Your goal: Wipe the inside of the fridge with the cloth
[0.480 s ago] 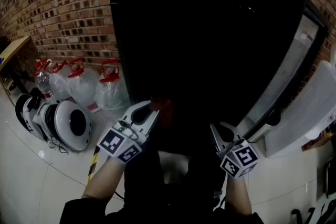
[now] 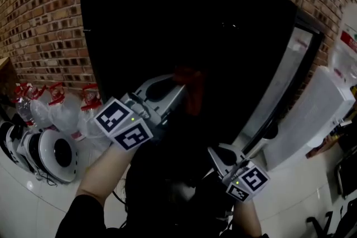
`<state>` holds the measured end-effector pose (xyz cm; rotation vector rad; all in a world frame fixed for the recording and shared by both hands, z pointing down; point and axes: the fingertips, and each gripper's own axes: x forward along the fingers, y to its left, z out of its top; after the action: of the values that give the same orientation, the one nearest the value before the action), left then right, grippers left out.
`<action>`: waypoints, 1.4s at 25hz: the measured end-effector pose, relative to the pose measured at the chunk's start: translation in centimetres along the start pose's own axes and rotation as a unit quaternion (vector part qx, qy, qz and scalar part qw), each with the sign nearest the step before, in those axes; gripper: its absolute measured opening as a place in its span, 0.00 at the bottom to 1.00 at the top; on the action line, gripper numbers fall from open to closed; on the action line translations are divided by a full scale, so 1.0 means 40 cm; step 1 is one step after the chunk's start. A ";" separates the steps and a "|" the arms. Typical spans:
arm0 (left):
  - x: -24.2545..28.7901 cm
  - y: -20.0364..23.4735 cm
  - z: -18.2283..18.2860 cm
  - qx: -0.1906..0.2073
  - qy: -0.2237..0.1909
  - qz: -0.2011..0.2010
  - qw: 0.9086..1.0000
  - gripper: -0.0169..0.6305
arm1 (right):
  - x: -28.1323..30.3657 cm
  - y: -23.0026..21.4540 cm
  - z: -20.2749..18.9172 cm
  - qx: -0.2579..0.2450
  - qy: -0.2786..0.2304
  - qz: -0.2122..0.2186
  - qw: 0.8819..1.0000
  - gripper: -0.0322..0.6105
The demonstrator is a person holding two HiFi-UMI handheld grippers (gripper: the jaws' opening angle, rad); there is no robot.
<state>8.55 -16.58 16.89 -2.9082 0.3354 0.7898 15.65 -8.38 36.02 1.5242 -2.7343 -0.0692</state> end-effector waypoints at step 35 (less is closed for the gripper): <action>0.383 0.076 0.202 0.414 -0.056 -0.004 0.909 0.10 | 0.033 -0.002 0.023 -0.017 -0.005 0.018 1.000 0.05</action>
<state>16.75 -21.01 1.99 -2.0580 0.4967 0.6017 14.99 -9.52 35.07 1.4700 -2.7524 -0.1211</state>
